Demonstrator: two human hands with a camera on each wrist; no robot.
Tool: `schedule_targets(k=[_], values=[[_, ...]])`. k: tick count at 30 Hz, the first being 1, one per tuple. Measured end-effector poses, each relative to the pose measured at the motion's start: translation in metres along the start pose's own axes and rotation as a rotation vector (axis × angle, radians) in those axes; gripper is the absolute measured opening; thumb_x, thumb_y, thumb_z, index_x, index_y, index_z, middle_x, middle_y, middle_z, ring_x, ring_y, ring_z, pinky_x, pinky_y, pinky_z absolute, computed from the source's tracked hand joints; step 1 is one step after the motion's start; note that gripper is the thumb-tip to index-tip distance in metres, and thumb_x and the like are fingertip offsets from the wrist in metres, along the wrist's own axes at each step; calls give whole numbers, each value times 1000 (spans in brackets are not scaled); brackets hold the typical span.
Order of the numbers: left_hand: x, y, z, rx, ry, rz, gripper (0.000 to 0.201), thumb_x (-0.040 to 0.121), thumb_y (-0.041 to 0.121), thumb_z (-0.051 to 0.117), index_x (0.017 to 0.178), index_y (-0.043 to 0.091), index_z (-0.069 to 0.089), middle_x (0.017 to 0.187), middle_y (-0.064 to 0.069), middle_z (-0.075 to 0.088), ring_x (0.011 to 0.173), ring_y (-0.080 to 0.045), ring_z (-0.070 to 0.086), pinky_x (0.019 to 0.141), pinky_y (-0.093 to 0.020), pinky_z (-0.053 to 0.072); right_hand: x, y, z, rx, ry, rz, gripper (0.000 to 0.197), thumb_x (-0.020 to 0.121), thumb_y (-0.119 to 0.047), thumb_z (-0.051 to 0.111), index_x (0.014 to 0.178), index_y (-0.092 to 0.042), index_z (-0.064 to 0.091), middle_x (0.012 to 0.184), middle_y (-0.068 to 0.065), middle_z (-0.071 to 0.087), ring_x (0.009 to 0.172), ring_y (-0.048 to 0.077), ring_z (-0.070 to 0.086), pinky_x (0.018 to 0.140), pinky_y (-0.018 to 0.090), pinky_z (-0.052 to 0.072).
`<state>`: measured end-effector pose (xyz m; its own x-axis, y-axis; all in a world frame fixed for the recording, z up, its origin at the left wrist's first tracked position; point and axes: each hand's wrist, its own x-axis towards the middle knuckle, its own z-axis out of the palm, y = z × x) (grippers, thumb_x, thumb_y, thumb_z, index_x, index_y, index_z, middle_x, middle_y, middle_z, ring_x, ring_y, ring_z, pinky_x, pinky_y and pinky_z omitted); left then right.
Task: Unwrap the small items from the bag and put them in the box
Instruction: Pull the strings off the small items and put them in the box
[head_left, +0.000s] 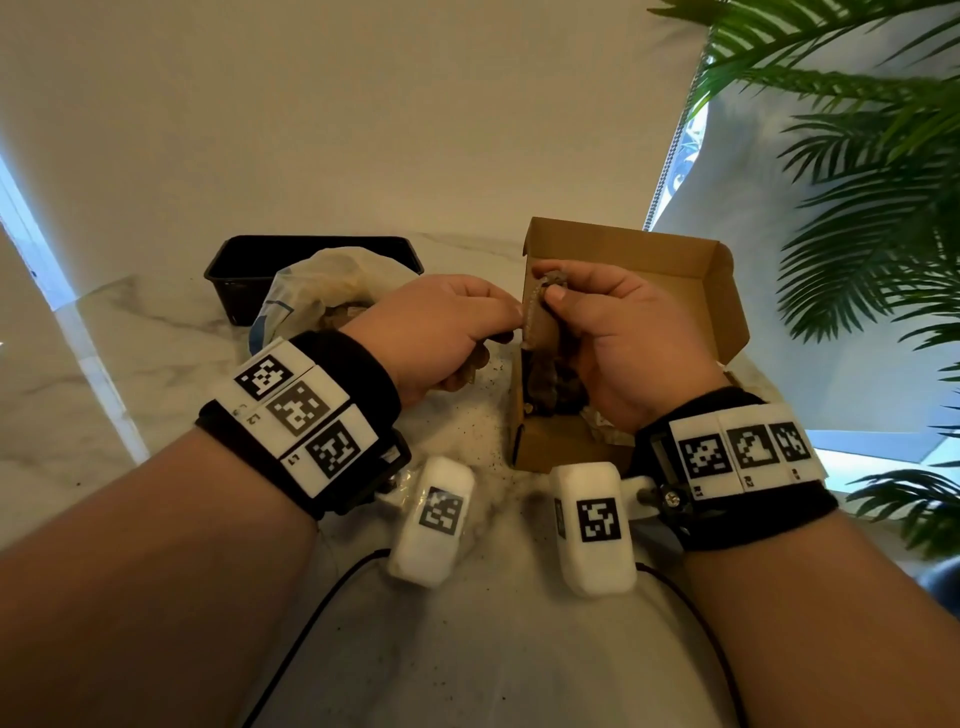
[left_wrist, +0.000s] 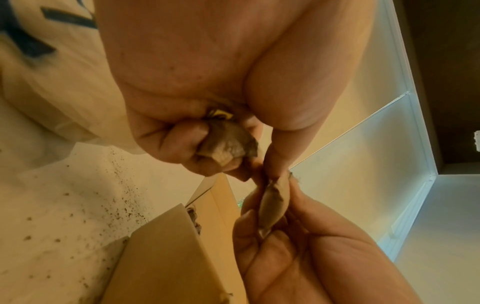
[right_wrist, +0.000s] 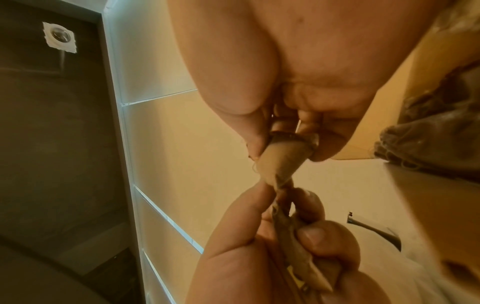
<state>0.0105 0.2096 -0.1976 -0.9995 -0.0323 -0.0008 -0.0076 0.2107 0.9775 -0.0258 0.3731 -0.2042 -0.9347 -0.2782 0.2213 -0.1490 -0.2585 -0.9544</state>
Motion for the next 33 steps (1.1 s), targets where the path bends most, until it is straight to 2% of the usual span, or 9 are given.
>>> schedule_targets(k=[5,8,10,14,17,20,23,26,33], values=[[1,-1,0,-76,24,-59,15,99,21,63,109,11,68,89,-4,62,54,-12,46,47,-25,34,0,-8,-7,31,194,5,24,96,-2,59,110,-19,68,98,6,73,84,17,72,68,32,60],[3,-4,0,-38,-5,-92,13,98,18,62,108,12,67,90,-8,61,52,-12,47,44,-25,36,3,-19,-21,-160,297,8,20,94,-8,64,106,-24,70,100,3,73,87,17,70,59,29,54],[3,-5,0,40,-61,-141,17,97,20,64,110,10,68,91,-10,60,56,-14,47,47,-27,36,8,-28,-31,-300,333,18,18,91,-10,68,100,-26,72,98,1,75,92,20,71,61,31,50],[3,-10,1,191,-173,-220,31,94,24,69,118,4,66,90,-13,55,60,-18,43,49,-27,35,13,-40,-34,-758,158,216,14,89,-13,72,96,-25,73,99,2,75,96,24,71,73,38,57],[2,-10,4,275,-228,-231,20,93,23,70,110,13,64,88,-15,55,63,-23,45,52,-29,36,12,-40,-25,-1040,16,343,12,89,-14,72,99,-20,72,98,2,72,92,23,69,79,41,59],[-1,-8,5,385,-257,-201,31,94,25,69,121,11,67,77,-12,57,62,-25,48,56,-31,38,16,-40,-20,-1235,-63,414,15,91,-13,71,107,-15,71,102,4,70,95,24,66,84,37,56],[-3,-6,6,387,-252,-188,33,94,24,68,124,10,67,69,-8,55,53,-22,46,51,-28,37,22,-37,-23,-1190,-55,479,9,91,-7,68,99,-13,68,94,9,69,84,25,66,72,36,57],[-3,-7,6,360,-253,-197,30,95,22,68,121,8,69,70,-8,55,51,-20,46,49,-27,37,28,-30,-27,-1068,-52,495,20,86,7,65,88,-13,65,87,12,69,68,22,70,59,32,59],[1,-11,6,295,-268,-237,18,92,22,71,110,19,66,79,-14,58,53,-21,47,51,-29,39,33,-28,-25,-1049,-64,494,23,85,10,63,97,-9,65,91,12,68,69,21,70,57,29,58]])
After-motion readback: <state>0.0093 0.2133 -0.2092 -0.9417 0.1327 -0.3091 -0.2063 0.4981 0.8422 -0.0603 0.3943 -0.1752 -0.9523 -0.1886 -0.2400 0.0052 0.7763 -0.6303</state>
